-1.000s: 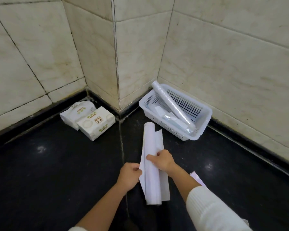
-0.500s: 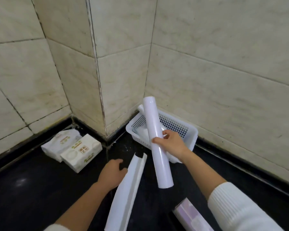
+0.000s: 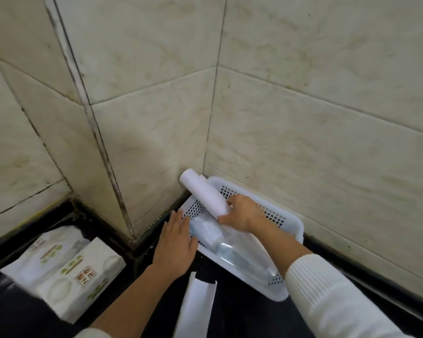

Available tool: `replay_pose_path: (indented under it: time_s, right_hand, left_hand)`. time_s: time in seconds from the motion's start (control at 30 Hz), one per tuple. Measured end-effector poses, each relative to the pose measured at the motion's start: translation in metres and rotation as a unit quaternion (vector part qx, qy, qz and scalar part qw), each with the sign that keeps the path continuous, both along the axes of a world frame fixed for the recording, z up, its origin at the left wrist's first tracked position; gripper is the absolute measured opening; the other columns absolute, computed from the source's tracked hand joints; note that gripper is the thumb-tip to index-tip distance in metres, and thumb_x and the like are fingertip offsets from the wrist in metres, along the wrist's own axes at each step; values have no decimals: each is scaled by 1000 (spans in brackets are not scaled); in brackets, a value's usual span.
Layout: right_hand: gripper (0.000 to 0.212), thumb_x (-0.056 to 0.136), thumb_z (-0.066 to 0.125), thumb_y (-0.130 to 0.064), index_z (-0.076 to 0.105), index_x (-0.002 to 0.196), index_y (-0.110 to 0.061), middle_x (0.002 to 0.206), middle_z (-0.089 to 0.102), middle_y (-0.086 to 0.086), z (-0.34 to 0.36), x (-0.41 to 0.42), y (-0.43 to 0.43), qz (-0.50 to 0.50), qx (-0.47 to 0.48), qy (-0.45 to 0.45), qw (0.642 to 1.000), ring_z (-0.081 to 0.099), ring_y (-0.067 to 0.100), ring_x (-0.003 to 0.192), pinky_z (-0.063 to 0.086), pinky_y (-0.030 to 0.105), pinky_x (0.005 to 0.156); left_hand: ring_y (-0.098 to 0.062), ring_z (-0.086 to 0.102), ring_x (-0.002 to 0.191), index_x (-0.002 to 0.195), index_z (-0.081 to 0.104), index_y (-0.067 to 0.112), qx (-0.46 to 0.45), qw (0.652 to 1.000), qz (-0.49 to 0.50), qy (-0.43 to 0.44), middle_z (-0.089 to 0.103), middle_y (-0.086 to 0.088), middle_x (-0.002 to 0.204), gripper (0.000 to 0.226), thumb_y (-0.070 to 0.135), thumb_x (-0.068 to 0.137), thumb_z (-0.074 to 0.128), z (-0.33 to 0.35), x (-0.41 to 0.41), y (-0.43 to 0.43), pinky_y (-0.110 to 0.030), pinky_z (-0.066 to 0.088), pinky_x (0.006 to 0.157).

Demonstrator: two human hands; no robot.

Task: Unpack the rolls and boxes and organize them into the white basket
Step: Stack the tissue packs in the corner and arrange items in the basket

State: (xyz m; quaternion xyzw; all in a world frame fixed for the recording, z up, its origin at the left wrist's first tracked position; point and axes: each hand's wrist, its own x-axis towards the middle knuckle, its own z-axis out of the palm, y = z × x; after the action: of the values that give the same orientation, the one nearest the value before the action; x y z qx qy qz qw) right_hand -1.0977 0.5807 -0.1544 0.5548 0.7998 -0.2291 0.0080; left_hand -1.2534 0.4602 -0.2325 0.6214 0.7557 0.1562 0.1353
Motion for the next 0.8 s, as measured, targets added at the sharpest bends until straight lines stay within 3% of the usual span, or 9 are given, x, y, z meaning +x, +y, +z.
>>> replay_pose_path:
  time_s: [0.1,0.5,0.7,0.8]
  right_hand:
    - [57,71,73,-44,59,121,-20,115,65,5,-11,-2,9,7,21,-24,999,61,24,98,39,27,69]
    - [54,80,70,-41,52,121,-11,112,58,10,-27,4,7,0,79,-99,992,60,27,95,48,34,74]
    - [58,83,68,-42,47,127,-10,119,54,10,-24,5,-3,8,71,-97,993,57,28,101,49,38,80]
    - [58,84,66,-42,48,130,-10,124,54,11,-8,3,-12,-1,78,-59,995,57,29,105,50,38,85]
  left_hand:
    - [-22,-11,149,153,8,8,2,1000,-1,-15,-8,-11,162,61,34,102,27,-10,4,6,-35,-6,120]
    - [-21,-22,146,153,11,11,0,1000,-15,-8,-18,-12,160,61,40,101,23,-22,4,4,-37,-11,119]
    - [-19,-27,144,153,6,13,-40,998,-33,-37,-22,-10,160,62,42,101,24,-18,-2,8,-36,-12,117]
    - [-17,-19,147,153,7,16,-4,997,-26,-76,-13,-7,162,62,40,101,30,-8,-10,-2,-32,-9,116]
